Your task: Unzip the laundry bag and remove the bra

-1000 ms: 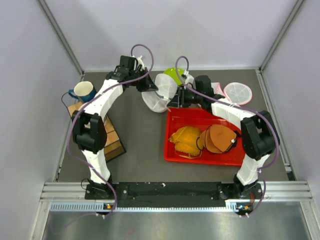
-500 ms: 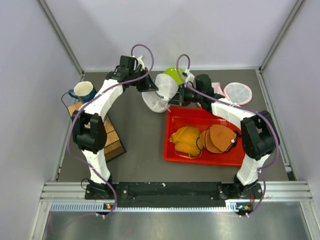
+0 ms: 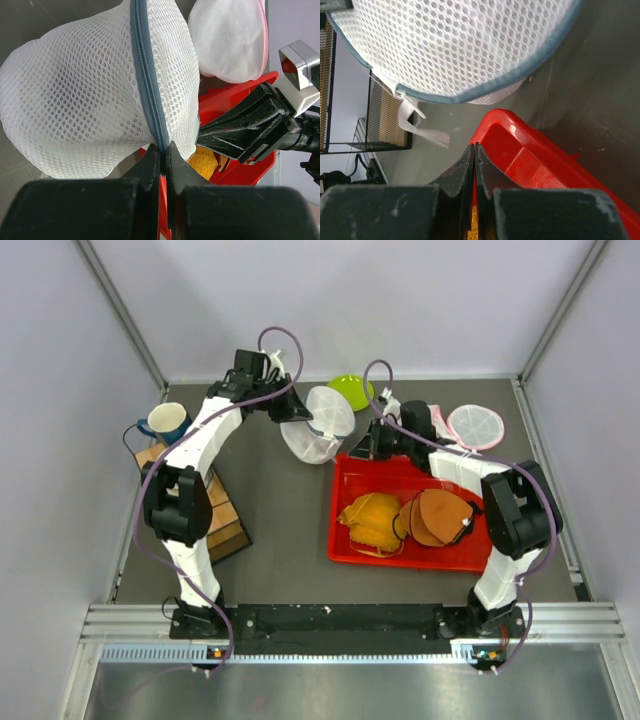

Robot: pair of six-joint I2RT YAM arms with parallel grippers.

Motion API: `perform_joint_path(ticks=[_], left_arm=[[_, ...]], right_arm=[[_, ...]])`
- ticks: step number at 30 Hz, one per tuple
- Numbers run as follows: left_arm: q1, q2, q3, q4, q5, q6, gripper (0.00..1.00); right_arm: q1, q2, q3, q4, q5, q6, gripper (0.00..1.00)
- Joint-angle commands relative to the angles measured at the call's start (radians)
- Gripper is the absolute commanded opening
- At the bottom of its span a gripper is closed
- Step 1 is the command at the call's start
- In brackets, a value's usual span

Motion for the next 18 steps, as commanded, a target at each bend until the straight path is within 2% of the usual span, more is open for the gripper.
perform_joint_path(ticks=[1,4,6,8,12,18], left_arm=[[0.017,-0.053,0.062,0.012,0.035,0.028,0.00],[0.017,-0.055,0.060,0.006,0.040,0.035,0.00],[0.018,-0.062,0.062,0.003,0.041,0.037,0.00],[0.018,-0.068,0.059,0.003,0.040,0.040,0.00],[0.018,-0.067,0.052,0.008,0.052,0.029,0.00],[0.017,-0.074,0.039,0.023,0.063,0.020,0.00]], right_arm=[[-0.001,-0.052,-0.024,0.076,-0.020,-0.004,0.00],[-0.001,-0.068,-0.038,0.114,-0.026,0.011,0.00],[-0.001,-0.079,-0.023,0.122,-0.026,0.012,0.26],[-0.001,-0.073,0.000,0.137,-0.046,0.020,0.45],[0.016,-0.019,0.068,0.153,-0.121,0.055,0.48],[0.044,0.036,0.120,0.206,-0.154,0.112,0.47]])
